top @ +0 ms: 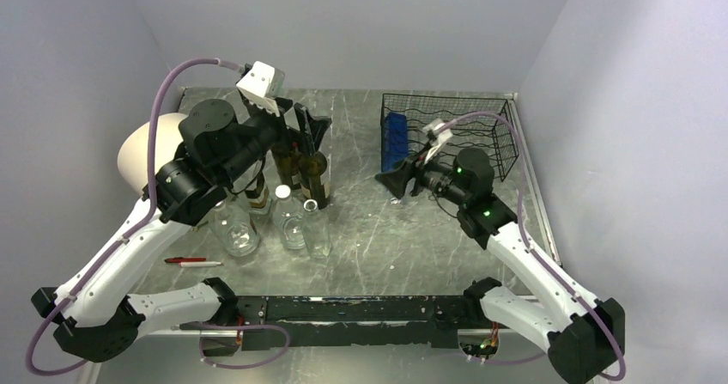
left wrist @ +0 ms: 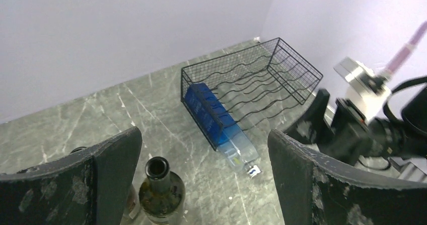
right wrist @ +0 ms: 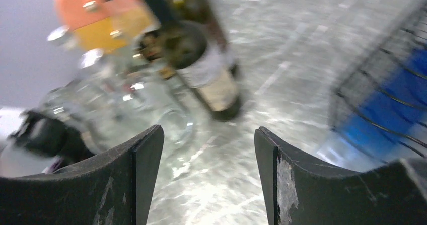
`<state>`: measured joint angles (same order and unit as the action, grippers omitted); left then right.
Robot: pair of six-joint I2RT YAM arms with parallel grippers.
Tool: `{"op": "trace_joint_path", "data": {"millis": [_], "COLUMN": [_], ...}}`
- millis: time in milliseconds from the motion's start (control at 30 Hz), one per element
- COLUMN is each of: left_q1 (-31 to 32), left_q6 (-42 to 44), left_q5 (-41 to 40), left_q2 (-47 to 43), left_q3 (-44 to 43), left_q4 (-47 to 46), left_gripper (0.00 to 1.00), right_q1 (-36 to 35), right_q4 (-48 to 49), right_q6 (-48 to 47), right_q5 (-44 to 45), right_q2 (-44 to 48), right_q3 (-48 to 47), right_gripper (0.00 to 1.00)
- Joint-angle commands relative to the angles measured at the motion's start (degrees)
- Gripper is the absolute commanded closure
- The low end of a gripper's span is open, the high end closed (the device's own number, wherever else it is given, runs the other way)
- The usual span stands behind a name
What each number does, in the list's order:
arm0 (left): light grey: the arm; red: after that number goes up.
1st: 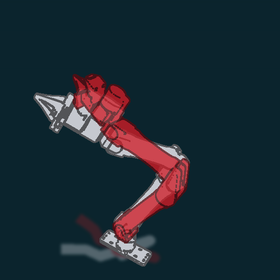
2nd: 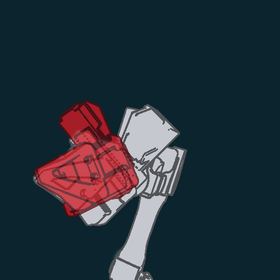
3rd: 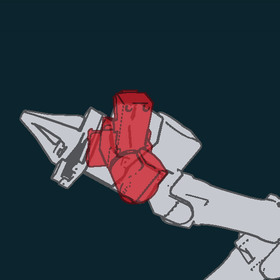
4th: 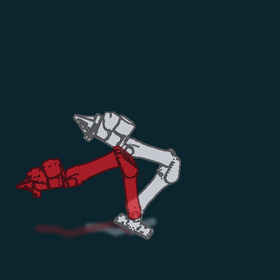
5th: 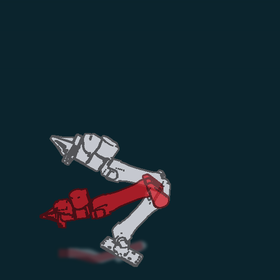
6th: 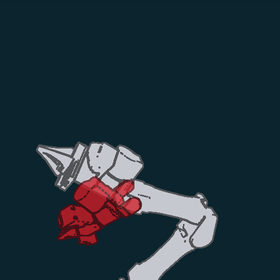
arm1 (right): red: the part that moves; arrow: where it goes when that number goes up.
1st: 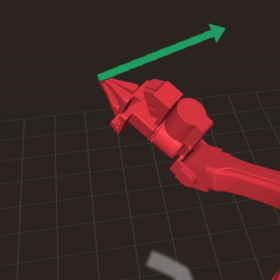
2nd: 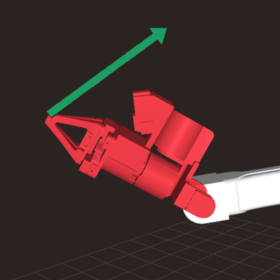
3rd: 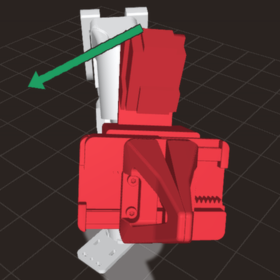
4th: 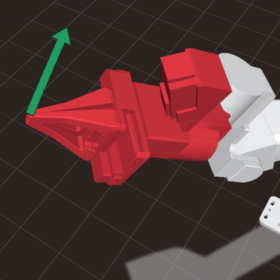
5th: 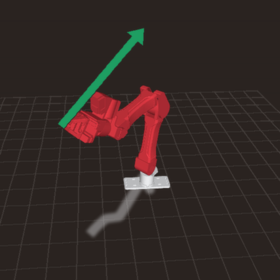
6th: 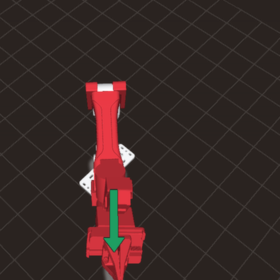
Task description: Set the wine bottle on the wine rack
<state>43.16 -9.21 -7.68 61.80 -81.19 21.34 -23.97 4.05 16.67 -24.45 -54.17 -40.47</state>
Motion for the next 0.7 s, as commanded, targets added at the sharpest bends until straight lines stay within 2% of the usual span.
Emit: {"op": "trace_joint_path", "data": {"millis": [0,200,367,667], "left_q1": [-0.3,-0.3,-0.4,-0.3], "left_q6": [2.7,3.3,3.4,3.4], "left_q5": [-4.7,-7.4,-9.1,-9.8], "left_q2": [-0.6,-1.4,-1.8,-2.8], "left_q3": [0.6,0.2,0.2,0.3], "left_q4": [-1.1,-0.2,-0.1,0.4], "left_gripper": [0.01,0.01,0.01,0.01], "right_q1": [-9.7,-22.1,-29.5,-34.9], "right_q4": [3.4,7.5,7.5,10.9], "right_q6": [-5.0,-9.3,-12.8,-13.2], "right_q5": [-5.9,-3.7,1.3,8.1], "right_q2": [0.2,-2.6,-9.0,-16.1], "right_q3": [-2.5,-3.5,-7.2,-10.5], "right_gripper": [0.3,0.3,0.3,0.3]}}
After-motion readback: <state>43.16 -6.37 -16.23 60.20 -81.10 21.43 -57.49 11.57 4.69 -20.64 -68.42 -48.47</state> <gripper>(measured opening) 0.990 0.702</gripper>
